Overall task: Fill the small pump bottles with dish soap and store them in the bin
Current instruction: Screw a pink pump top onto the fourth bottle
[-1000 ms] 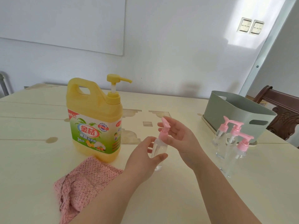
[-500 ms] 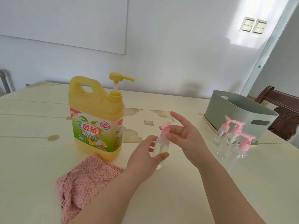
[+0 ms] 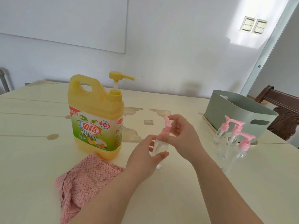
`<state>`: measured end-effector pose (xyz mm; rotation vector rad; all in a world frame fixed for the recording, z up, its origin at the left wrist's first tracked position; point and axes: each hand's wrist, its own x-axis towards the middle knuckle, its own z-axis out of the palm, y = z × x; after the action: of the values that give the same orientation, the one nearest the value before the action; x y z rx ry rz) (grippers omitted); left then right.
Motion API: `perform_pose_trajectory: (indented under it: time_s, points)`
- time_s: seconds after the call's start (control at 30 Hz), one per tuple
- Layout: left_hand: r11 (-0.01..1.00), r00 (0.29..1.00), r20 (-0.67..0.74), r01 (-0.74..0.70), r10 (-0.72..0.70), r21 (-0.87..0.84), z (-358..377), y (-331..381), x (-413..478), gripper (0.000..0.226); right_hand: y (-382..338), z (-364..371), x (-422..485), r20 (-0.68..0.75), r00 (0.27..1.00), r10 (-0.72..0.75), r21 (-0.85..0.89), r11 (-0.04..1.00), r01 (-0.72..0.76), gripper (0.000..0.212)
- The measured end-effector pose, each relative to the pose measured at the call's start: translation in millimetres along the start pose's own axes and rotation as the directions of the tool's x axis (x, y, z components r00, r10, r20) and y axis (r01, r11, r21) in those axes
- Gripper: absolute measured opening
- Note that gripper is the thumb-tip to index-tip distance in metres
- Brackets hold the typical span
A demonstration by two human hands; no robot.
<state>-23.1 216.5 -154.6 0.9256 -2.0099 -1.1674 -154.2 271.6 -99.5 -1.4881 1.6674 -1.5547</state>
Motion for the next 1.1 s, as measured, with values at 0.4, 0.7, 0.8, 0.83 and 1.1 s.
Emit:
perform_pose_trajectory:
  time_s: [0.4,0.7,0.8,0.83,1.1]
  points:
    - [1.000,1.000,0.009,0.003,-0.003,0.000,-0.7,-0.1,0.3,0.046,6.3,-0.2,0.5,0.028,0.998,0.057,0.171,0.983,-0.061,0.069]
    - [1.000,1.000,0.014,-0.001,0.001,-0.003,0.1,-3.2,1.6,0.047,8.2,-8.8,-3.5,0.093,0.996,0.018,0.347,0.936,-0.050,0.057]
    - [1.000,1.000,0.014,-0.001,0.001,-0.007,-0.3,-2.1,1.4,0.043,9.3,-7.0,0.2,0.052,0.999,0.004,0.247,0.969,-0.017,0.050]
    - [1.000,1.000,0.016,-0.003,0.003,-0.007,-0.5,-1.4,1.0,0.043,9.3,-6.3,1.1,0.061,0.998,-0.006,0.217,0.976,-0.008,0.051]
    - [1.000,1.000,0.011,-0.005,0.005,0.001,-1.9,-2.2,1.1,0.044,5.2,-7.2,-2.9,0.132,0.991,-0.014,0.260,0.965,-0.021,0.050]
